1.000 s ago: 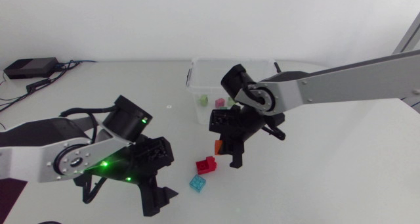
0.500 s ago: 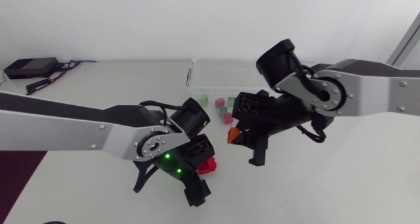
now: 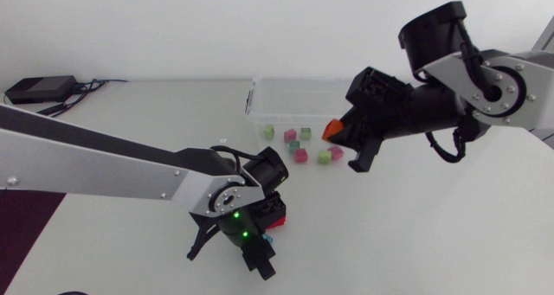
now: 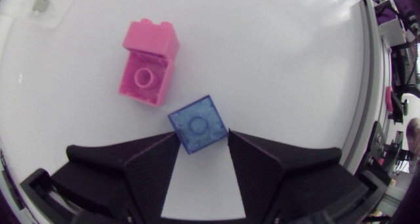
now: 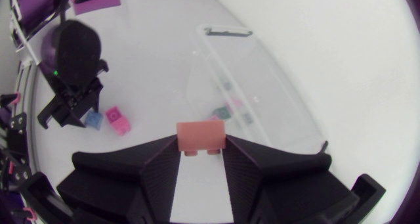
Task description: Pick up the duplo bricks and place them in the container
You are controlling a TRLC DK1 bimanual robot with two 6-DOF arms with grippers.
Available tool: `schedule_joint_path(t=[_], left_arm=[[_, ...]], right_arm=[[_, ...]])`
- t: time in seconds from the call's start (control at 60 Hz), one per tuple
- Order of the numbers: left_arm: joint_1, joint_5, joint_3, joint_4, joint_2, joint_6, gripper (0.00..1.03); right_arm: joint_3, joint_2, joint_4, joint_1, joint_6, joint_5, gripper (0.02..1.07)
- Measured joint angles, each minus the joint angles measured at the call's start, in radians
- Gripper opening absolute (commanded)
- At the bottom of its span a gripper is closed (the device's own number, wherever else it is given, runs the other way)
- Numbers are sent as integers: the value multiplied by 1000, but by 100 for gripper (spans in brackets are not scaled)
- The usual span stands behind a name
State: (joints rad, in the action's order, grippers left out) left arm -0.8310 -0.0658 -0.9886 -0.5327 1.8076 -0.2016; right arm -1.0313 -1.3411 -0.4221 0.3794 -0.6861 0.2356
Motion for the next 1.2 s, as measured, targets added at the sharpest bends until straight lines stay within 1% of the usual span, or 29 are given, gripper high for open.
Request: schedule_joint_path(t=[0.133, 0.25, 0.4, 0.517, 0.533, 0.583, 0.6, 0.617, 0.633, 0.65, 0.667, 0.683, 0.733, 0.767, 0.917, 1.017, 1.067, 1.083, 1.1, 1.117, 1.133, 1.183, 1.2], left_arm=[[-3, 0, 0, -43, -16, 0, 36], [8, 0, 0, -100, -124, -12, 36], [60, 23, -19, -131, -275, -54, 36], [106, 23, -74, -132, -320, -87, 37], [115, 23, -87, -132, -323, -92, 37], [136, 23, -117, -129, -326, -110, 37], [141, 23, -124, -126, -326, -110, 37], [147, 23, -132, -122, -327, -116, 37], [153, 23, -139, -115, -327, -118, 37], [158, 23, -145, -109, -328, -123, 37], [164, 23, -151, -100, -328, -129, 37], [173, 23, -161, -84, -328, -137, 37], [185, 23, -174, -49, -328, -146, 37], [193, 23, -180, -18, -328, -153, 37], [214, 23, -234, 92, -323, -177, 37], [220, 22, -308, 113, -282, -177, 38], [219, 22, -335, 100, -260, -177, 42], [219, 22, -339, 85, -255, -175, 51], [214, 22, -340, 45, -250, -172, 68], [212, 22, -340, 25, -249, -168, 74], [205, 20, -340, -24, -249, -159, 80], [193, 14, -338, -100, -248, -140, 89], [186, 10, -333, -115, -248, -132, 90]], right_arm=[[-61, -22, 61, -40, 47, -5, 25], [-121, -100, 127, -70, 90, -27, 25], [-175, -230, 203, -99, 131, -54, 25], [-237, -337, 235, -117, 157, -83, 26], [-248, -353, 238, -120, 161, -87, 27], [-277, -394, 246, -127, 167, -96, 39], [-281, -400, 246, -127, 168, -99, 41], [-294, -416, 246, -129, 171, -107, 48], [-300, -424, 247, -131, 171, -109, 52], [-311, -434, 247, -133, 173, -111, 58], [-318, -444, 247, -134, 174, -114, 67], [-331, -459, 247, -137, 177, -121, 73], [-344, -475, 247, -140, 182, -130, 85], [-348, -480, 247, -139, 182, -133, 91], [-345, -464, 247, -140, 186, -133, 92], [-300, -395, 250, -140, 186, -132, 94], [-260, -342, 256, -140, 186, -132, 94], [-243, -319, 257, -140, 185, -132, 95], [-212, -282, 267, -140, 185, -132, 95], [-201, -269, 270, -140, 185, -132, 95], [-179, -244, 272, -140, 185, -132, 95], [-147, -203, 275, -140, 185, -132, 95], [-136, -190, 277, -140, 185, -131, 95]])
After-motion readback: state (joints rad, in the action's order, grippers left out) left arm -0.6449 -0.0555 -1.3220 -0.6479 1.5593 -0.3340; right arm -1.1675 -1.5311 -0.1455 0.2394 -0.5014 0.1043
